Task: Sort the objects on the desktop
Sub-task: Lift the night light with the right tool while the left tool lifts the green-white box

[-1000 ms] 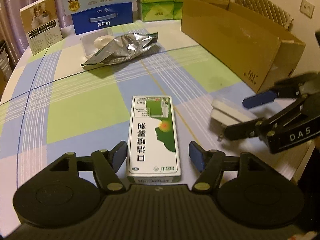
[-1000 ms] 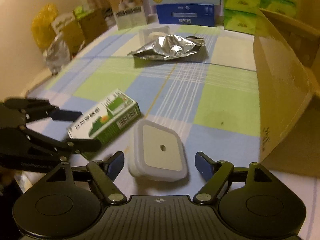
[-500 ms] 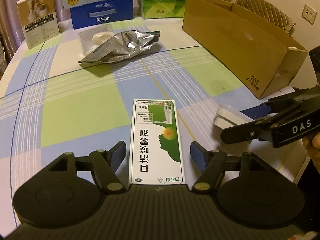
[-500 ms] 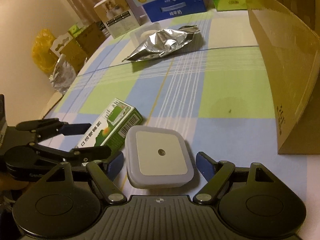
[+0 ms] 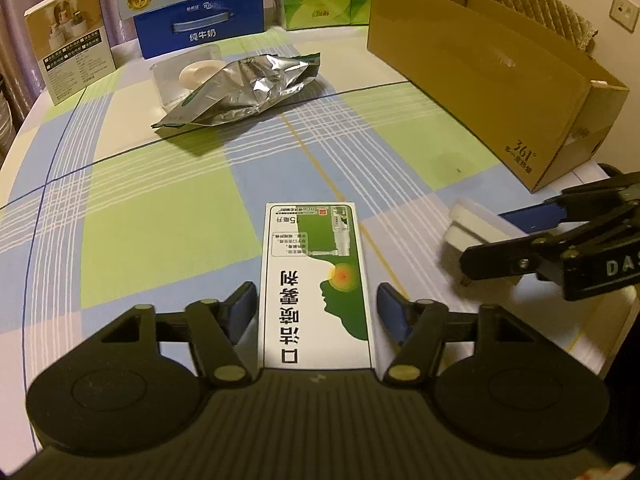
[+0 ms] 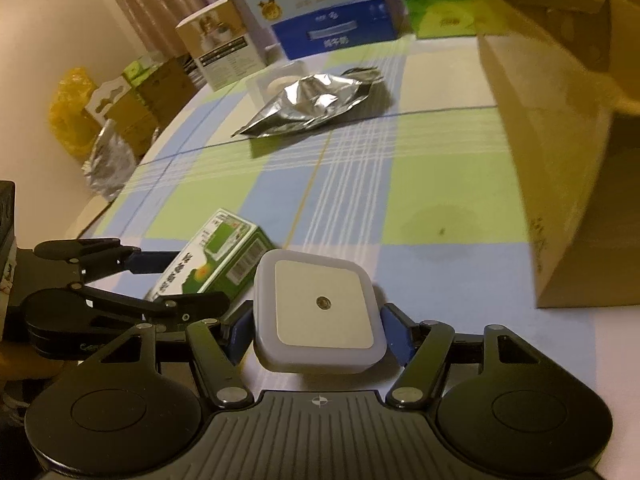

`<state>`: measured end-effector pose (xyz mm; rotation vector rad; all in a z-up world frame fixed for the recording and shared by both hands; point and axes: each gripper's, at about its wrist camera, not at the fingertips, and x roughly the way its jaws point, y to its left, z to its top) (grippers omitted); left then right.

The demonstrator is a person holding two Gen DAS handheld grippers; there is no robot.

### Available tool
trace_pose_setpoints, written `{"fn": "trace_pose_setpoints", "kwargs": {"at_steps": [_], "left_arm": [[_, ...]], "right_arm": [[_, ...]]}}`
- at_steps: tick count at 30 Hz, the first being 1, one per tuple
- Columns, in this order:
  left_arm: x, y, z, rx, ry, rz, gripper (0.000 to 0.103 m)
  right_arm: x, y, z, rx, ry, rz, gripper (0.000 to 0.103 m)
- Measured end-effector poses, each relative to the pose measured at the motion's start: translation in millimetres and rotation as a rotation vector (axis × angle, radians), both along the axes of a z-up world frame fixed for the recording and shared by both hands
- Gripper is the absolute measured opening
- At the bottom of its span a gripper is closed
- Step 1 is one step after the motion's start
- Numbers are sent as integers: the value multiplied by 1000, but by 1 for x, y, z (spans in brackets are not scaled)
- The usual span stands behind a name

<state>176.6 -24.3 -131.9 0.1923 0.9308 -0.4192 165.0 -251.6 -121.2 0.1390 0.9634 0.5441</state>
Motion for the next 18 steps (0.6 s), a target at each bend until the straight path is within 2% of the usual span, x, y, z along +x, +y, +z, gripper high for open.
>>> {"fn": "trace_pose_setpoints", "kwargs": {"at_steps": [2, 9, 18], "left_arm": [[1, -1, -2, 13, 5, 7, 52], [-4, -5, 2, 36, 10, 27, 51], [-17, -11, 25, 12, -12, 49, 51]], "right_arm": [[-2, -2, 2, 13, 1, -3, 64], [-7, -5, 10, -18, -21, -36, 64], [-18, -2, 35, -56, -88, -55, 64]]}}
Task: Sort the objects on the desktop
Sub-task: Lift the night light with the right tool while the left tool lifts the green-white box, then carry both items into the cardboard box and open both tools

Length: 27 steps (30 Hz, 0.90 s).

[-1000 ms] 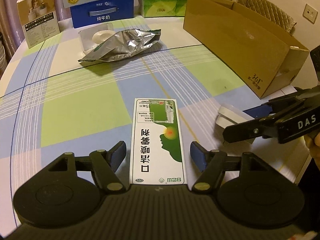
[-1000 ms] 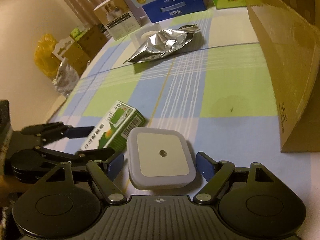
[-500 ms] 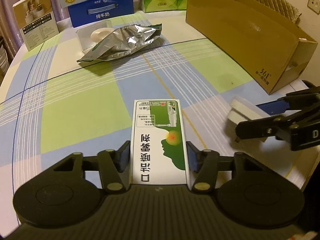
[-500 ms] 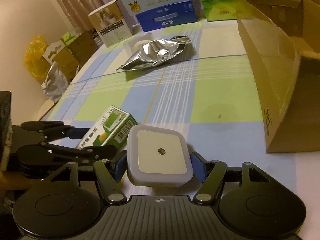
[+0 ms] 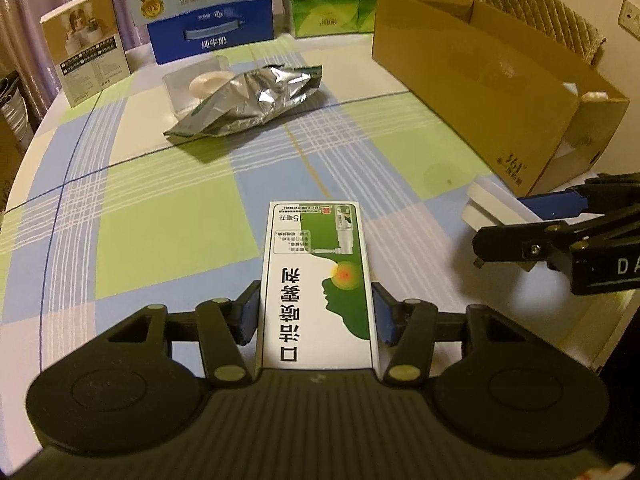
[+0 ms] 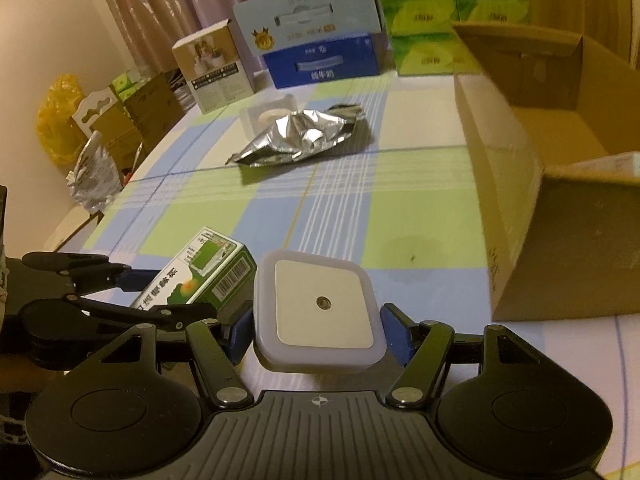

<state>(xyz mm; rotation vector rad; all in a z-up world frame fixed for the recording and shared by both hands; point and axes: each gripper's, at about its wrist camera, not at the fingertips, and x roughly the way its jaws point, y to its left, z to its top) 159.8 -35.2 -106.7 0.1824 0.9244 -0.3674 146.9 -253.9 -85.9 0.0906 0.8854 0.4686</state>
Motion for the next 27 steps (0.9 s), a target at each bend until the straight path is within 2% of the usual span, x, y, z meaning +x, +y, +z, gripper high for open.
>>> {"fn": "trace_pose_setpoints", "kwargs": {"at_steps": [16, 27], "left_arm": [[-14, -29, 64, -95, -86, -18, 51], [7, -105, 106, -190, -136, -126, 51]], "right_arm": [[-24, -20, 67, -37, -171, -54, 64], [-8, -92, 115, -49, -264, -202, 64]]}}
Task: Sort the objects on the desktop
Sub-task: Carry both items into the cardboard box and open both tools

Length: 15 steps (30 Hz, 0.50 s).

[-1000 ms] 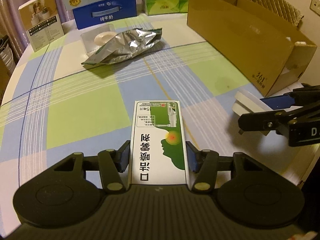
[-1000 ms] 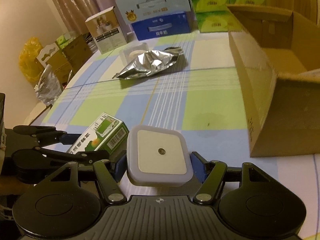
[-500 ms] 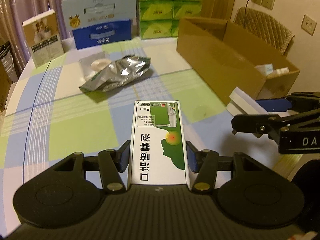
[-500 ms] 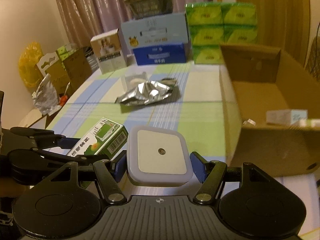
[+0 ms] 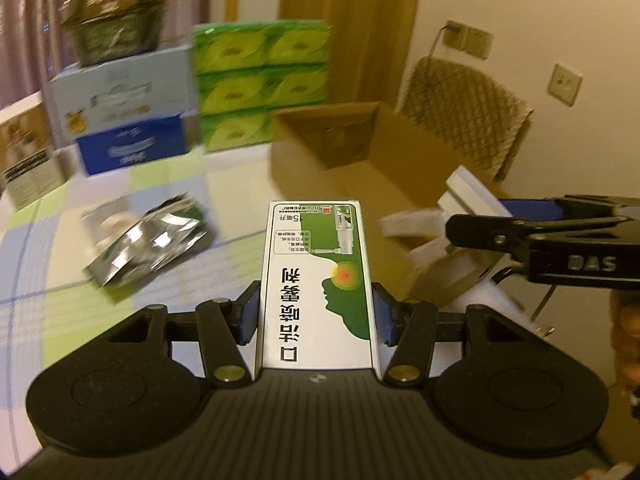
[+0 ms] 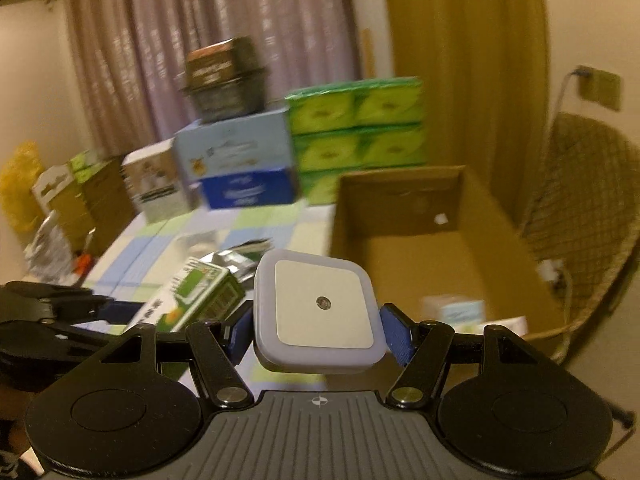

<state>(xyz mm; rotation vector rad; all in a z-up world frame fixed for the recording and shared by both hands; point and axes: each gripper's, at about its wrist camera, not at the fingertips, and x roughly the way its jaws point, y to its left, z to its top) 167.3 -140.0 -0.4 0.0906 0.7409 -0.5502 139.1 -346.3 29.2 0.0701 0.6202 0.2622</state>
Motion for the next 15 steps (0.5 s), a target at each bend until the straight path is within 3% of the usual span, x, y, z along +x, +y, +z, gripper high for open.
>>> {"fn": "trace_pose_setpoints", "kwargs": {"at_steps": [6, 15], "left_arm": [[20, -48, 10, -56, 13, -47, 51], [58, -96, -1, -88, 70, -46, 51]], "right_arm": [[27, -50, 4, -20, -6, -87, 64], [65, -94, -9, -26, 30, -153, 64]]}}
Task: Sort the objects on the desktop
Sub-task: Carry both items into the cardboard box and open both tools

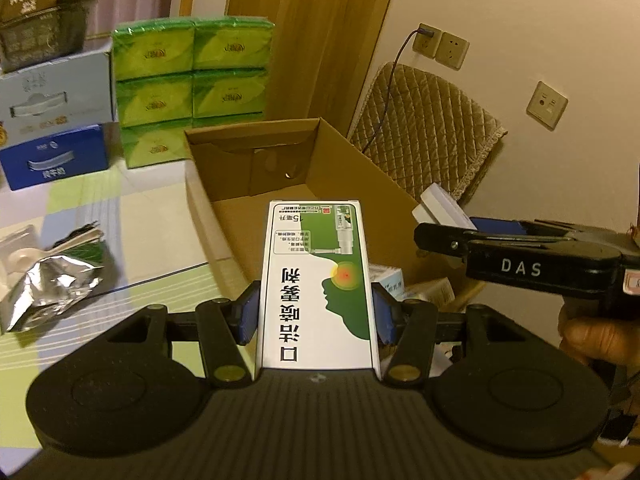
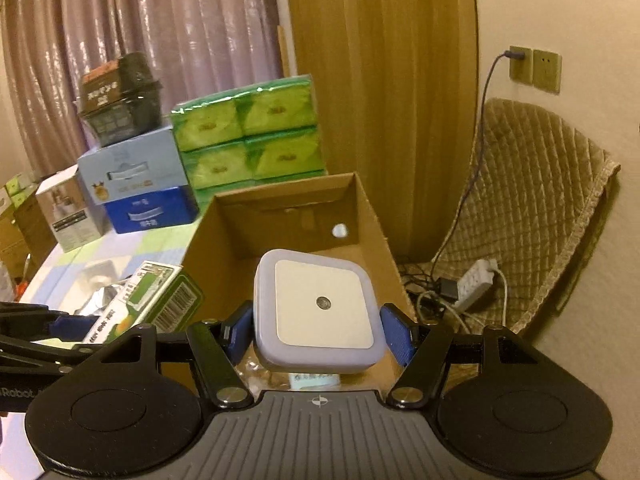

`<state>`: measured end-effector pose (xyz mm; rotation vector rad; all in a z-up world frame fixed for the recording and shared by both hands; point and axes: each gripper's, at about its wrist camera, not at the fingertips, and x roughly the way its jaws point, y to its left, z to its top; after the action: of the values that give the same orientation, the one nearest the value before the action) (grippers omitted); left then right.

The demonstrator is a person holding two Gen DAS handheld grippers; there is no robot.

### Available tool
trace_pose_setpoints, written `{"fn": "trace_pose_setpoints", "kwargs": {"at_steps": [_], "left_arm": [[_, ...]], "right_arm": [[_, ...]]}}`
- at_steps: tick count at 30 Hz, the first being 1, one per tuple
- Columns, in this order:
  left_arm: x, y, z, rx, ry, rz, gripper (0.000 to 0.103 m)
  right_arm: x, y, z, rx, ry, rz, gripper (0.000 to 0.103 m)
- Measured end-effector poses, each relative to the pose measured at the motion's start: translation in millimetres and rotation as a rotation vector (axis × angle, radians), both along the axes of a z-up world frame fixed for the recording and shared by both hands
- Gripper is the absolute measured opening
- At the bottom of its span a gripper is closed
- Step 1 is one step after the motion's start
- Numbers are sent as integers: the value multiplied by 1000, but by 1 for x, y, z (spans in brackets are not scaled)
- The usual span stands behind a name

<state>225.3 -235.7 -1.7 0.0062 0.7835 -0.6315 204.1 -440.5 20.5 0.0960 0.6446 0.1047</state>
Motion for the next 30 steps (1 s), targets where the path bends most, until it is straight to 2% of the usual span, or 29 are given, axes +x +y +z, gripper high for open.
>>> {"fn": "trace_pose_setpoints", "kwargs": {"at_steps": [6, 12, 19, 21, 30], "left_arm": [[15, -17, -10, -10, 17, 5, 51], [21, -21, -15, -9, -19, 8, 53], [11, 10, -10, -10, -44, 59, 53], [7, 19, -10, -3, -50, 67, 57], [-5, 49, -17, -11, -25, 118, 59]], "right_arm": [[16, -7, -8, 14, 13, -15, 64], [25, -12, -12, 24, 18, -36, 64], [25, -7, -20, 27, 33, -24, 64], [25, -4, -22, 36, 39, -16, 64], [32, 17, -23, 76, 43, 19, 64]]}}
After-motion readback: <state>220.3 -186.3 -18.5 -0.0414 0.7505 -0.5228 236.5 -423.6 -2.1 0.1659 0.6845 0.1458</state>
